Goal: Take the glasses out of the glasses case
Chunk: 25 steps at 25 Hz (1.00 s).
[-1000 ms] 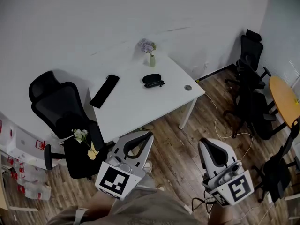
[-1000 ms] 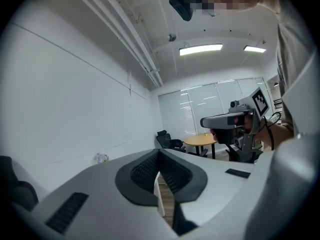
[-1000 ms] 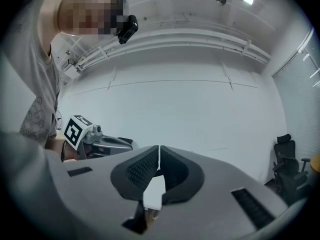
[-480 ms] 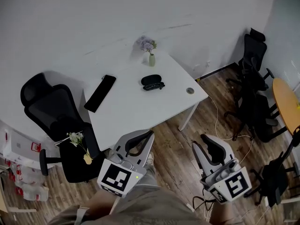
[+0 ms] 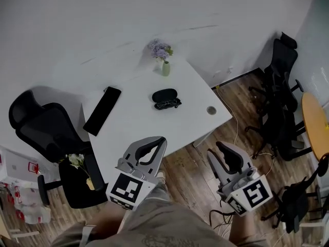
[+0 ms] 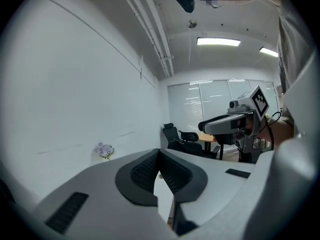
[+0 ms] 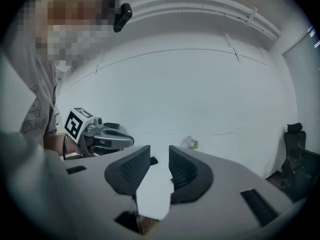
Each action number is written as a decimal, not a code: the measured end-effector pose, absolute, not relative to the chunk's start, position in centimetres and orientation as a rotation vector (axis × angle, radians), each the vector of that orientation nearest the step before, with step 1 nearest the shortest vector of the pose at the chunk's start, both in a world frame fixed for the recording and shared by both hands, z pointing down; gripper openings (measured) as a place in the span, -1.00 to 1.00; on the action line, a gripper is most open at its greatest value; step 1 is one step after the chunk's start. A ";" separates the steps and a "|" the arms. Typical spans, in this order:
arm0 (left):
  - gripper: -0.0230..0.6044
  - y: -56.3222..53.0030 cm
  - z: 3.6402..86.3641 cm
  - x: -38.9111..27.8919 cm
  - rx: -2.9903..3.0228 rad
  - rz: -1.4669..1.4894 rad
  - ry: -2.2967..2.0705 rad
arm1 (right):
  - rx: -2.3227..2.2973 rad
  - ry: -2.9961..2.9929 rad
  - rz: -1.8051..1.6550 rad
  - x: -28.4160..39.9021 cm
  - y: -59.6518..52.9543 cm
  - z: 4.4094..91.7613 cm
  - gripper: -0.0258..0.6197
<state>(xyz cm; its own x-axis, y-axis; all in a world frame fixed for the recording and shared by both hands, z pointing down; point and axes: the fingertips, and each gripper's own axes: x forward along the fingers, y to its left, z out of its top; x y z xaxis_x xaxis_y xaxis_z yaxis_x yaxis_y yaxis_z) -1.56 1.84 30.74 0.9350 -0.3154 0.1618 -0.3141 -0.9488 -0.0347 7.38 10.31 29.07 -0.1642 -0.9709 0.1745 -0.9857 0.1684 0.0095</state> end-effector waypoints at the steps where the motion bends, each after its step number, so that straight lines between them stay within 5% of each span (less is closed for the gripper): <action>1: -0.88 0.7 30.8 -1.1 -3.079 -0.264 0.502 | 1.924 -2.288 0.167 7.9 9.1 29.2 -0.51; 25: -0.88 -17.1 35.5 3.3 -3.068 -0.472 0.689 | 1.704 -2.467 0.476 13.8 -10.8 34.4 -0.45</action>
<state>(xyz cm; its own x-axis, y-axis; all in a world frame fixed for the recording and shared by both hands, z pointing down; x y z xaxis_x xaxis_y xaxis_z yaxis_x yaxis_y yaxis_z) 3.28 -17.09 35.50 0.8621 -0.4122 0.2946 -0.4235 -0.9055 -0.0275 13.76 -10.82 34.35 -0.3658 -0.8932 0.2615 -0.9264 0.3223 -0.1948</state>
